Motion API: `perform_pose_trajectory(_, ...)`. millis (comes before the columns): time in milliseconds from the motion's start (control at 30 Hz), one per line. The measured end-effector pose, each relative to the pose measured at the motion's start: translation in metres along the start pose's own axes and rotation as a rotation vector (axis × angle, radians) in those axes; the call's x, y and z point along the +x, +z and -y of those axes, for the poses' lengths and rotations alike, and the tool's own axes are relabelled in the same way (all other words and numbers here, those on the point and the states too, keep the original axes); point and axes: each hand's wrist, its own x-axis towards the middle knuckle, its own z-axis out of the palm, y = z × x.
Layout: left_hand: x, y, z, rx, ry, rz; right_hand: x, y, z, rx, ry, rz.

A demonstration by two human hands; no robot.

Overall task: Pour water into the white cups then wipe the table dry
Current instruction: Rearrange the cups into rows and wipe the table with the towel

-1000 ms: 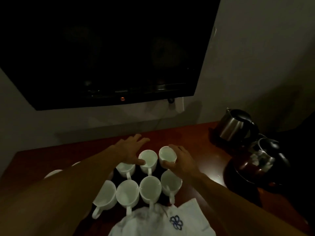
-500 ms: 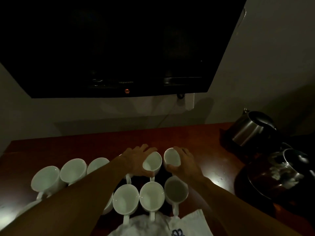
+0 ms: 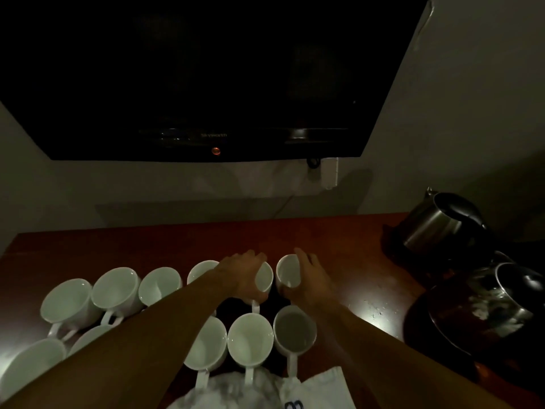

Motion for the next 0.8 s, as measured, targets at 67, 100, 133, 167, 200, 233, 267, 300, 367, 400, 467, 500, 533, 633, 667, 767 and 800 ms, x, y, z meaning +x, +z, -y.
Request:
perform_pose_trajectory(67, 0.004, -0.002, -0.001, 0.017, -0.001, 0.005, 0.001, 0.001, -0.001, -0.02, -0.004, -0.031)
perform_pose_trajectory(100, 0.007, -0.003, -0.002, 0.022, -0.003, 0.015, 0.003, 0.001, -0.002, -0.024, 0.001, -0.038)
perform_pose_trajectory(133, 0.008, -0.004, -0.003, 0.026, -0.005, 0.025, 0.004, 0.001, -0.003, -0.018, 0.01, -0.04)
perform_pose_trajectory(167, 0.01, -0.005, -0.004, 0.03, -0.007, 0.035, 0.006, 0.002, -0.003, -0.007, 0.02, -0.039)
perform_pose_trajectory(200, 0.01, -0.006, -0.006, 0.035, -0.009, 0.042, 0.007, 0.001, -0.004, 0.001, 0.029, -0.036)
perform_pose_trajectory(233, 0.011, -0.007, -0.008, 0.039, -0.009, 0.047, 0.008, 0.0, -0.004, 0.001, 0.037, -0.032)
perform_pose_trajectory(267, 0.013, -0.008, -0.009, 0.041, -0.006, 0.049, 0.01, -0.003, -0.004, -0.004, 0.043, -0.028)
perform_pose_trajectory(300, 0.014, -0.01, -0.011, 0.04, 0.0, 0.049, 0.012, -0.005, -0.006, -0.006, 0.046, -0.025)
perform_pose_trajectory(367, 0.016, -0.014, -0.015, 0.042, 0.015, 0.04, 0.013, -0.013, -0.009, 0.01, 0.044, -0.031)
perform_pose_trajectory(400, 0.017, -0.017, -0.017, 0.04, 0.02, 0.038, 0.013, -0.019, -0.012, 0.024, 0.046, -0.036)
perform_pose_trajectory(467, 0.021, -0.023, -0.024, 0.026, 0.024, 0.035, 0.014, -0.033, -0.019, 0.037, 0.048, -0.038)
perform_pose_trajectory(500, 0.024, -0.026, -0.028, 0.021, 0.028, 0.029, 0.014, -0.04, -0.024, 0.036, 0.047, -0.037)
perform_pose_trajectory(533, 0.027, -0.029, -0.032, 0.016, 0.035, 0.022, 0.013, -0.048, -0.029, 0.033, 0.044, -0.036)
perform_pose_trajectory(633, 0.039, -0.038, -0.051, 0.006, 0.056, 0.017, 0.011, -0.071, -0.049, 0.018, 0.039, -0.046)
perform_pose_trajectory(667, 0.043, -0.041, -0.058, 0.012, 0.064, 0.023, 0.01, -0.078, -0.056, 0.009, 0.038, -0.054)
perform_pose_trajectory(767, 0.058, -0.048, -0.078, 0.031, 0.095, 0.027, 0.01, -0.096, -0.079, -0.018, 0.028, -0.063)
perform_pose_trajectory(800, 0.063, -0.049, -0.085, 0.031, 0.103, 0.025, 0.01, -0.101, -0.087, -0.031, 0.027, -0.06)
